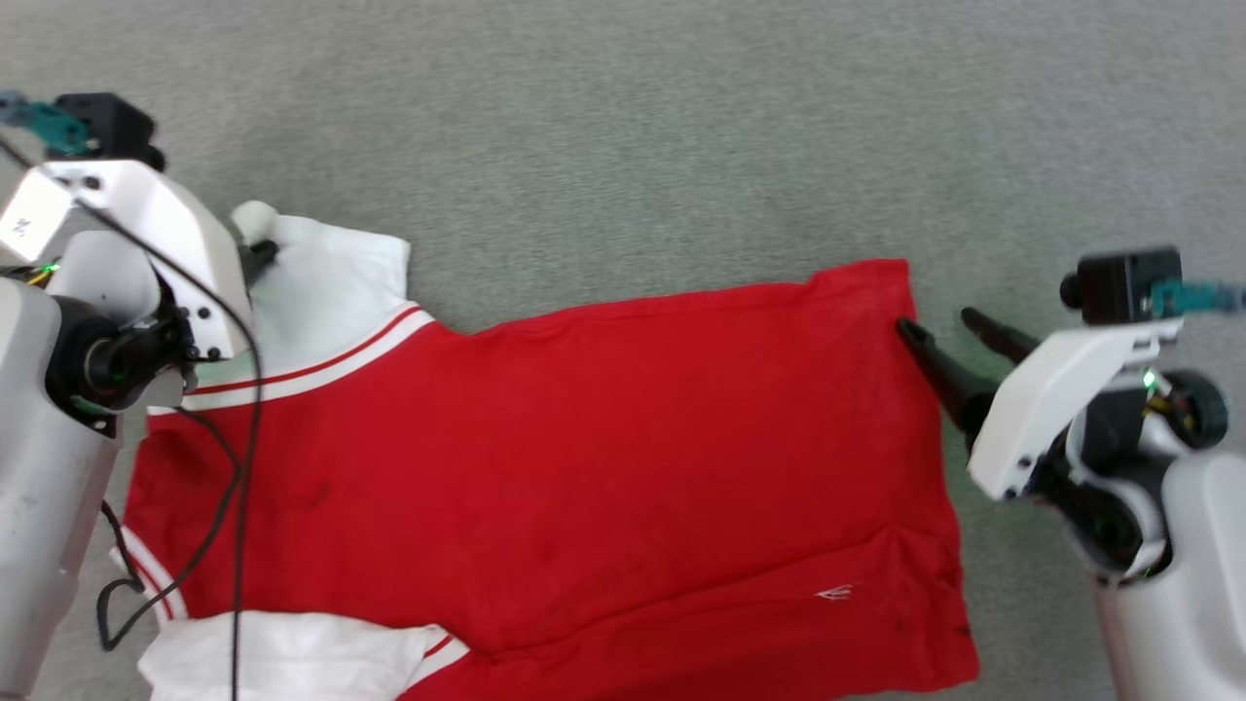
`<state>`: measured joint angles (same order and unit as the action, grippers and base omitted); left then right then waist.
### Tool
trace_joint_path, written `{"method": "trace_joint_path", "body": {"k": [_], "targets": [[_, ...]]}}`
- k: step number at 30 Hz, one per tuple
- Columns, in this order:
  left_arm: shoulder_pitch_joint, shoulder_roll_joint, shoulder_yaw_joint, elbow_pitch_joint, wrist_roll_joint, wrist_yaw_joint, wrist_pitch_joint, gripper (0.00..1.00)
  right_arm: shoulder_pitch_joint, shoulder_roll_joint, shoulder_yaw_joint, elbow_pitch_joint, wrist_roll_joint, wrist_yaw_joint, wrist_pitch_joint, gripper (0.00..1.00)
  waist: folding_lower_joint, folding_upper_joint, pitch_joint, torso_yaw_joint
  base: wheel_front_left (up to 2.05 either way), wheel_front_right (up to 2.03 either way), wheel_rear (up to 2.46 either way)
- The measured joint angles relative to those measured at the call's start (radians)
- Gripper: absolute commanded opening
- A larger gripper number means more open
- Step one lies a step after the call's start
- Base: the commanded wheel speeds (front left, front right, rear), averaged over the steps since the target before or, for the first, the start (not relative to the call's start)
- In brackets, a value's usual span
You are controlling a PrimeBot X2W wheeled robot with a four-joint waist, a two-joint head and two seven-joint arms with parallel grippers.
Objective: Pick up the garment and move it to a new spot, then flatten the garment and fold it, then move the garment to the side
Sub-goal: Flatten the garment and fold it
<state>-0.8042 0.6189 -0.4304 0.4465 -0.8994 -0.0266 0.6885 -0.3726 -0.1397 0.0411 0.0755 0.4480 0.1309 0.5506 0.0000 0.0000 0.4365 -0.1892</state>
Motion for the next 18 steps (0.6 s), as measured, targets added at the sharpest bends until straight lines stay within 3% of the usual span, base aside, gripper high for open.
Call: {"method": "trace_joint_path", "body": {"k": [5,14,15,17,18], "targets": [[-0.015,0.003,-0.011,-0.091,0.043,0.002,-0.043,0.00,-0.094,-0.044,0.004,0.060,-0.020,0.000,0.155,1.00,0.0001,-0.0001,0.000,0.045,0.00,0.00,0.00],[-0.015,0.001,-0.021,-0.201,0.057,0.018,-0.055,0.00,-0.223,-0.066,0.041,0.223,-0.059,0.000,0.333,1.00,0.0000,0.0000,0.025,0.103,0.00,0.00,0.00],[-0.012,0.000,-0.020,-0.204,0.053,0.018,-0.056,0.00,-0.231,-0.071,0.047,0.235,-0.059,0.000,0.354,0.71,0.0000,-0.0001,0.027,0.107,0.00,0.00,0.00],[0.000,-0.001,-0.020,-0.206,0.047,0.018,-0.059,0.00,-0.244,-0.077,0.055,0.252,-0.059,0.000,0.384,0.00,-0.0001,-0.0001,0.029,0.113,0.00,0.00,0.00],[0.005,-0.001,-0.020,-0.206,0.044,0.017,-0.060,0.00,-0.246,-0.078,0.058,0.256,-0.059,0.000,0.388,0.00,-0.0001,-0.0001,0.029,0.116,0.00,0.00,0.00]]}}
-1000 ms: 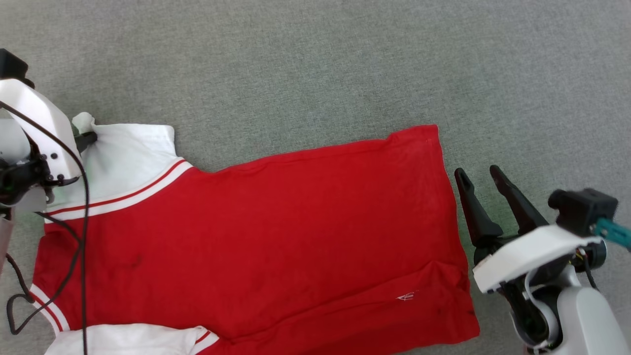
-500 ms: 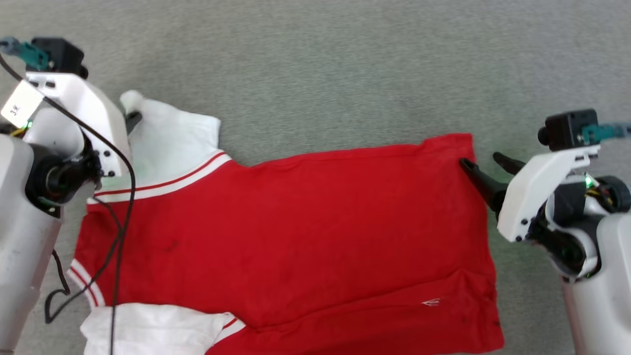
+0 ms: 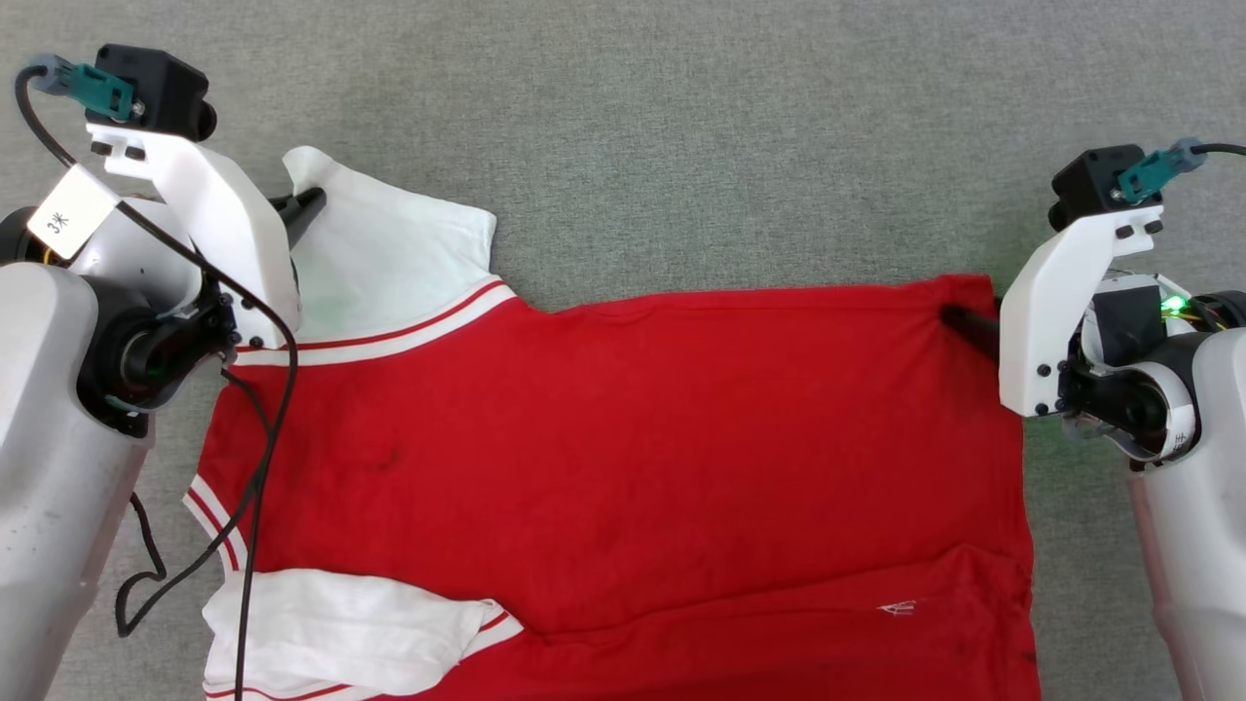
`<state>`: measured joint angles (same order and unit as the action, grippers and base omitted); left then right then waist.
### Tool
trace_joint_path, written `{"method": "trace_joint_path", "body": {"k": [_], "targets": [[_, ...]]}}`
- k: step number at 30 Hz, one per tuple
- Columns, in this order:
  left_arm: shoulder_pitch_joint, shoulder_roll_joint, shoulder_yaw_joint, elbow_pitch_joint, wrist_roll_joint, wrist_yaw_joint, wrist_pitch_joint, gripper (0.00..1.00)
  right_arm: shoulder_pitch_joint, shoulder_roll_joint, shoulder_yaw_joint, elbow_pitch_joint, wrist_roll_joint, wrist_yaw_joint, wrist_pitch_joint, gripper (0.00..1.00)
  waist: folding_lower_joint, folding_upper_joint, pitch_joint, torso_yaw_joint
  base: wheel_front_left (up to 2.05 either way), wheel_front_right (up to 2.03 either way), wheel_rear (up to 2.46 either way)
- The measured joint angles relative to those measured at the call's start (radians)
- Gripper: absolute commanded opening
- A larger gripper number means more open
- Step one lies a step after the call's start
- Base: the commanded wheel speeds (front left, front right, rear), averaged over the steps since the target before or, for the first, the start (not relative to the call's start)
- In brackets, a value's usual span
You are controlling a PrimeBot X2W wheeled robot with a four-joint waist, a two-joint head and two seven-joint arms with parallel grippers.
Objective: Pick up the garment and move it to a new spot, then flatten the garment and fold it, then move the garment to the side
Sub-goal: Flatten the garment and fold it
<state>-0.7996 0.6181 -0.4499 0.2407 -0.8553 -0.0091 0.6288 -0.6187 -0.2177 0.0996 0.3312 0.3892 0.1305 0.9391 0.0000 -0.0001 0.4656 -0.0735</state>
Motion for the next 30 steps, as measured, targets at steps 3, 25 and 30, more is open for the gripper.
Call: {"method": "trace_joint_path", "body": {"k": [3,25,30], "targets": [[0.005,0.001,0.004,0.000,-0.002,-0.001,-0.015,0.00,-0.006,-0.004,0.010,0.007,0.004,0.001,0.011,0.00,0.0000,0.0000,-0.004,0.004,0.00,0.00,0.00],[0.457,0.022,0.125,-0.118,-0.094,0.072,-0.273,0.00,0.370,0.027,-0.153,-0.302,-0.003,0.001,-0.075,0.00,0.0000,0.0000,-0.254,0.054,0.00,0.00,0.00],[0.641,0.022,0.138,-0.192,-0.128,0.107,-0.307,0.00,0.481,0.057,-0.174,-0.327,-0.004,0.001,-0.123,0.00,-0.0001,0.0001,-0.299,0.062,0.00,0.00,0.00]]}}
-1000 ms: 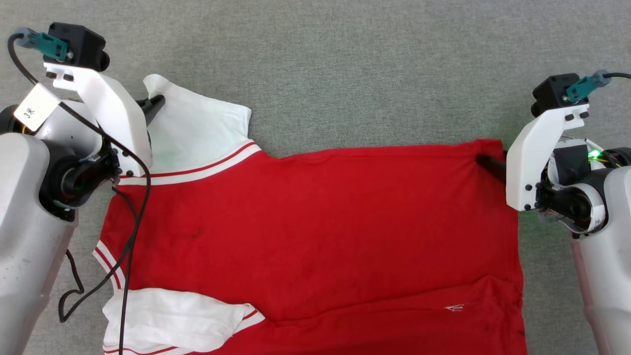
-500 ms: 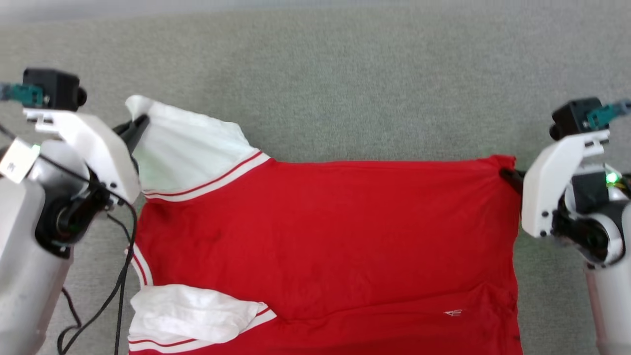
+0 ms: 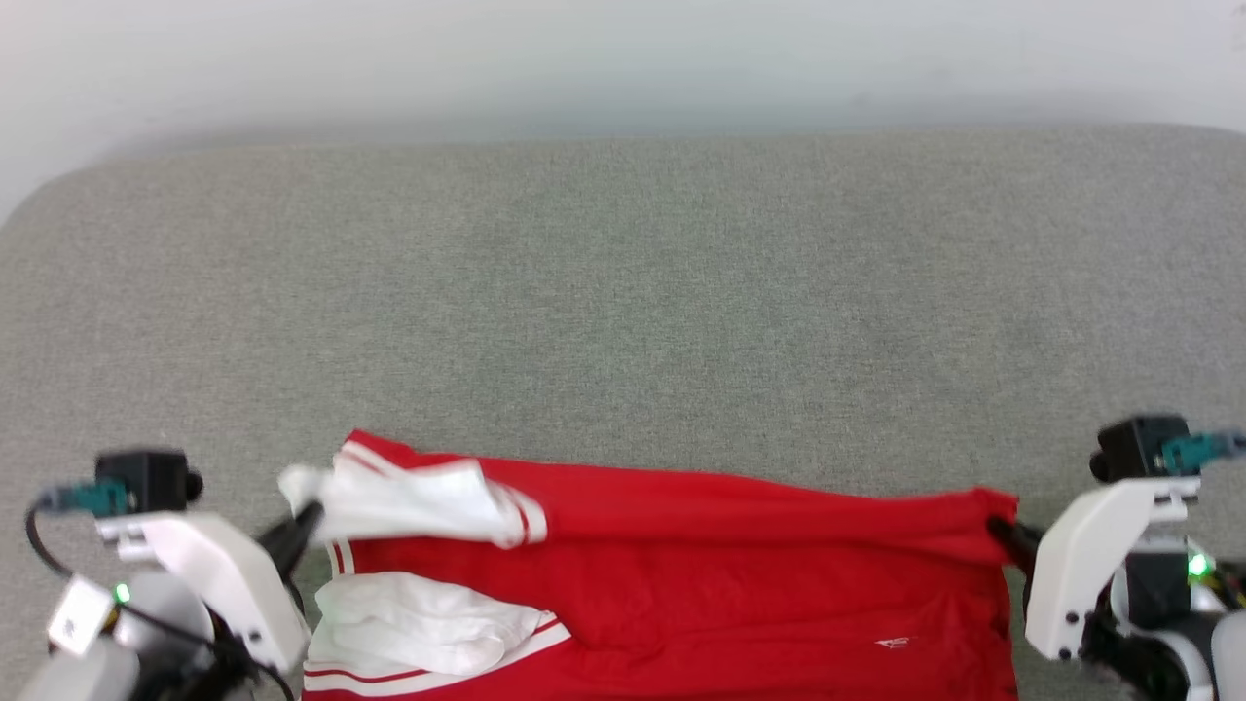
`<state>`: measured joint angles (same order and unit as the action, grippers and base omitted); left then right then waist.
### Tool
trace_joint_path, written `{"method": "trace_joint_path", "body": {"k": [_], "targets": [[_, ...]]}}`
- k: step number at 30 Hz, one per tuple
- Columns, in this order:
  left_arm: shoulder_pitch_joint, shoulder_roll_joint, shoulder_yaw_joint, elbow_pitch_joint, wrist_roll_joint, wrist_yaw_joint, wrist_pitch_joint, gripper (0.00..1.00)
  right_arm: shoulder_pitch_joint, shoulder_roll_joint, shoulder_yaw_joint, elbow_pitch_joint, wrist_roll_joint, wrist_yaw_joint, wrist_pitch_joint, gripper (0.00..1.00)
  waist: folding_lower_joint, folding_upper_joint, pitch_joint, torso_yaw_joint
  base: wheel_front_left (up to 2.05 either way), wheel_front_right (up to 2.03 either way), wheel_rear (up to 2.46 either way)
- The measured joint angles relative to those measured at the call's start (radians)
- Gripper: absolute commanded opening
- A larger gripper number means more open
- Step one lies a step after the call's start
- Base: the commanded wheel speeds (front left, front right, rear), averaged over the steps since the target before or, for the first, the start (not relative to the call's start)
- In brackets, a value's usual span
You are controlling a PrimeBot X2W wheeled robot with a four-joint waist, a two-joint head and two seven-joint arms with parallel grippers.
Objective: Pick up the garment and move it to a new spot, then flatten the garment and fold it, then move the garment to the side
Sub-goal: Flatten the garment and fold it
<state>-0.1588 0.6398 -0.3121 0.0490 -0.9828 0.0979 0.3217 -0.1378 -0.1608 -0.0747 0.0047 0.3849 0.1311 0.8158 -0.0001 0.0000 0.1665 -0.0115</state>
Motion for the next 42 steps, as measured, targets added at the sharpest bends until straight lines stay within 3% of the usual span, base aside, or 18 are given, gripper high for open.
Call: {"method": "trace_joint_path", "body": {"k": [7,16,17,18,19,20,21,22,23,28,32,36,42], "targets": [[0.177,-0.024,-0.001,-0.039,-0.040,0.027,-0.029,0.00,0.118,0.047,-0.043,0.033,0.002,0.000,-0.080,0.00,0.0000,0.0000,-0.020,0.003,0.00,0.00,0.00],[0.263,-0.044,0.003,-0.028,-0.062,0.025,-0.067,0.00,0.183,0.074,-0.068,0.075,0.009,0.000,-0.170,0.00,0.0000,0.0000,-0.016,-0.003,0.00,0.00,0.00],[0.268,-0.049,-0.004,-0.021,-0.065,0.023,-0.062,0.00,0.187,0.078,-0.069,0.083,0.010,0.000,-0.178,0.10,0.0000,0.0000,-0.015,-0.002,0.00,0.00,0.00],[0.272,-0.054,-0.010,-0.014,-0.064,0.019,-0.063,0.00,0.192,0.080,-0.068,0.091,0.011,0.000,-0.189,0.29,0.0000,0.0000,-0.014,-0.002,0.00,0.00,0.00],[0.273,-0.061,-0.012,-0.002,-0.065,0.016,-0.070,0.00,0.198,0.083,-0.068,0.099,0.012,0.000,-0.205,0.57,0.0000,0.0000,-0.013,-0.001,0.00,0.00,0.00],[0.272,-0.067,-0.016,0.009,-0.066,0.010,-0.071,0.00,0.202,0.087,-0.066,0.106,0.016,0.000,-0.223,1.00,0.0000,0.0000,-0.013,0.000,0.00,0.00,0.00],[0.272,-0.076,-0.024,0.021,-0.066,0.001,-0.075,0.20,0.206,0.089,-0.062,0.114,0.018,0.000,-0.244,1.00,0.0000,0.0000,-0.015,0.001,0.00,0.00,0.00],[0.270,-0.089,-0.024,0.030,-0.066,-0.004,-0.090,0.49,0.212,0.091,-0.060,0.121,0.021,0.000,-0.267,1.00,0.0000,0.0000,-0.016,0.003,0.00,0.00,0.00],[0.266,-0.100,-0.025,0.043,-0.067,-0.012,-0.104,0.98,0.218,0.093,-0.059,0.125,0.027,0.000,-0.294,1.00,0.0000,0.0000,-0.019,0.004,0.00,0.00,0.00],[0.233,-0.124,-0.033,0.080,-0.028,-0.053,-0.186,1.00,0.245,0.100,-0.049,0.111,0.034,0.000,-0.386,1.00,0.0000,0.0000,-0.043,0.009,0.00,0.00,0.00],[0.201,-0.126,-0.029,0.081,0.040,-0.064,-0.284,1.00,0.267,0.095,-0.049,0.043,0.035,0.000,-0.391,1.00,0.0000,0.0000,-0.066,0.009,0.00,0.00,0.00],[0.172,-0.135,-0.021,0.051,0.107,-0.062,-0.387,1.00,0.279,0.074,-0.075,-0.034,0.035,0.000,-0.354,1.00,0.0000,0.0000,-0.082,0.006,0.00,0.00,0.00],[0.143,-0.173,-0.018,0.020,0.198,-0.038,-0.524,1.00,0.300,0.060,-0.139,-0.083,0.021,0.000,-0.213,1.00,0.0001,0.0000,-0.095,0.007,0.00,0.00,0.00]]}}
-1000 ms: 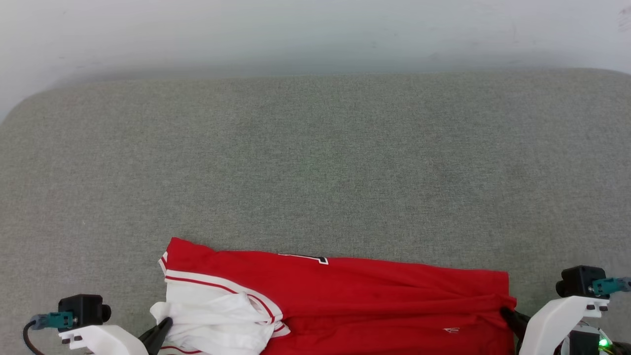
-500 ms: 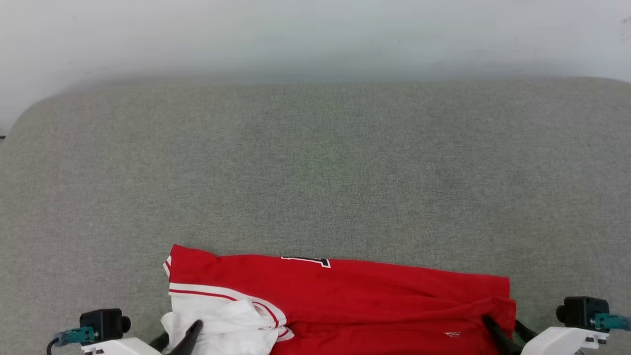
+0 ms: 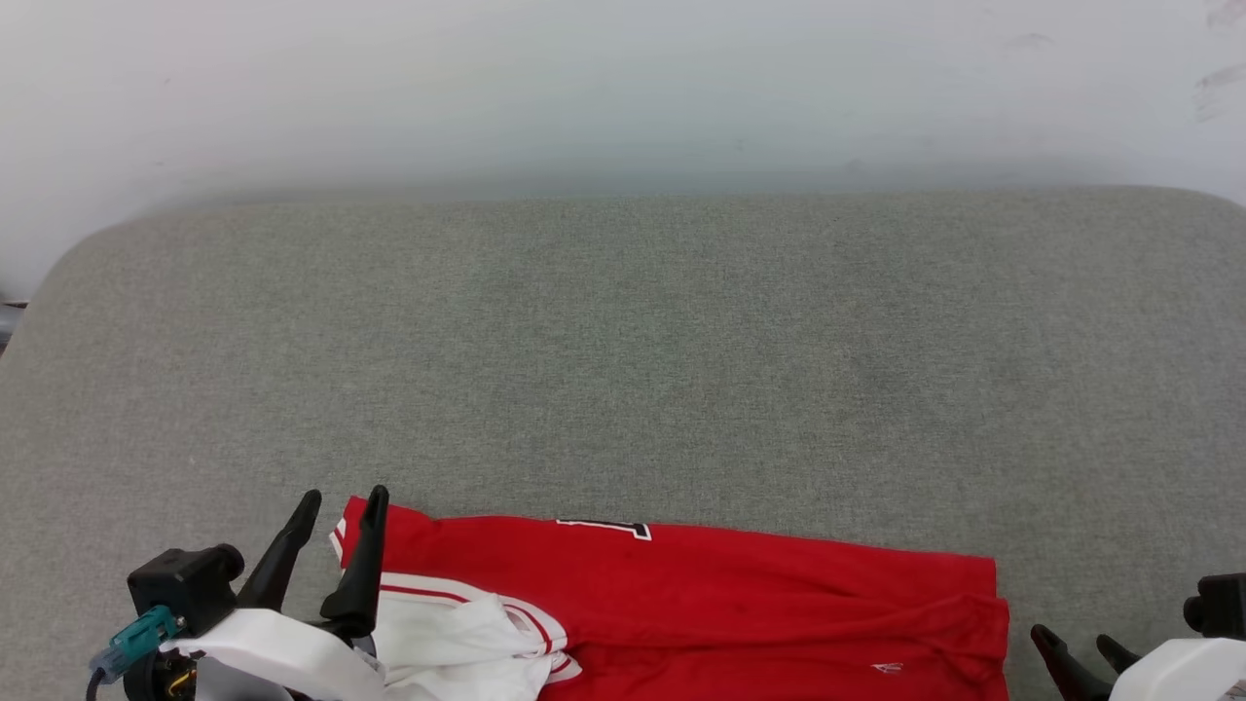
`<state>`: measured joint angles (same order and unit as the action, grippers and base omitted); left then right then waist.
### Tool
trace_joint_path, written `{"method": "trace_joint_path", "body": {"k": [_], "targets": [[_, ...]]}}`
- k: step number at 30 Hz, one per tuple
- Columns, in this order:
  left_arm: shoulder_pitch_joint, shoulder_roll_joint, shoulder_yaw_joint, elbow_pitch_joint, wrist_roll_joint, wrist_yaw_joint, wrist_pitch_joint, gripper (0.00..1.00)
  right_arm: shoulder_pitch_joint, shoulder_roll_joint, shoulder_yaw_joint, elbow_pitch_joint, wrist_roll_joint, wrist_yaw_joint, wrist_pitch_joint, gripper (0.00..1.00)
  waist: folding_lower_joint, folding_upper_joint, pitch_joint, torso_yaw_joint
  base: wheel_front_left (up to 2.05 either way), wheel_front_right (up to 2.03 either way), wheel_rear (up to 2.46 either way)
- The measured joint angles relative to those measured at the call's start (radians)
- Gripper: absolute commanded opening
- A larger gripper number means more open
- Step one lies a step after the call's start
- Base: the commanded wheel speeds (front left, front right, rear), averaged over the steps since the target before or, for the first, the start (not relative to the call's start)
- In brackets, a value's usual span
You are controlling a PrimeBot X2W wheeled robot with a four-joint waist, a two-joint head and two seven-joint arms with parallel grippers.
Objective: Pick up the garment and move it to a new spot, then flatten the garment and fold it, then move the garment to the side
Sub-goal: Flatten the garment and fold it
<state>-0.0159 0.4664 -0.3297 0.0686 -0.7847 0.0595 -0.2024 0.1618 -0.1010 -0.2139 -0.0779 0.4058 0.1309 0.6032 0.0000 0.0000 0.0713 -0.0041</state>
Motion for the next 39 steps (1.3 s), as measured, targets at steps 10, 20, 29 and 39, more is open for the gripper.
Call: {"method": "trace_joint_path", "body": {"k": [10,20,29,39], "targets": [[-0.033,-0.076,0.027,-0.070,0.173,0.028,-0.058,1.00,-0.040,-0.004,0.002,0.013,-0.020,0.000,0.112,1.00,0.0000,0.0000,0.037,0.039,0.00,0.00,0.00],[-0.051,-0.128,0.058,-0.105,0.246,0.002,-0.059,1.00,-0.104,-0.006,0.050,0.153,-0.007,0.000,0.190,1.00,0.0000,0.0000,0.093,0.080,0.00,0.00,0.00],[-0.050,-0.142,0.095,-0.092,0.284,-0.008,-0.059,1.00,-0.122,-0.004,0.082,0.155,0.021,0.000,0.207,0.00,0.0000,0.0000,0.101,0.083,0.00,0.00,0.00],[-0.029,-0.153,0.131,-0.105,0.336,0.011,-0.059,1.00,-0.186,-0.040,-0.011,0.092,-0.011,0.000,0.207,0.00,0.0001,0.0000,0.065,0.055,0.00,0.00,0.00]]}}
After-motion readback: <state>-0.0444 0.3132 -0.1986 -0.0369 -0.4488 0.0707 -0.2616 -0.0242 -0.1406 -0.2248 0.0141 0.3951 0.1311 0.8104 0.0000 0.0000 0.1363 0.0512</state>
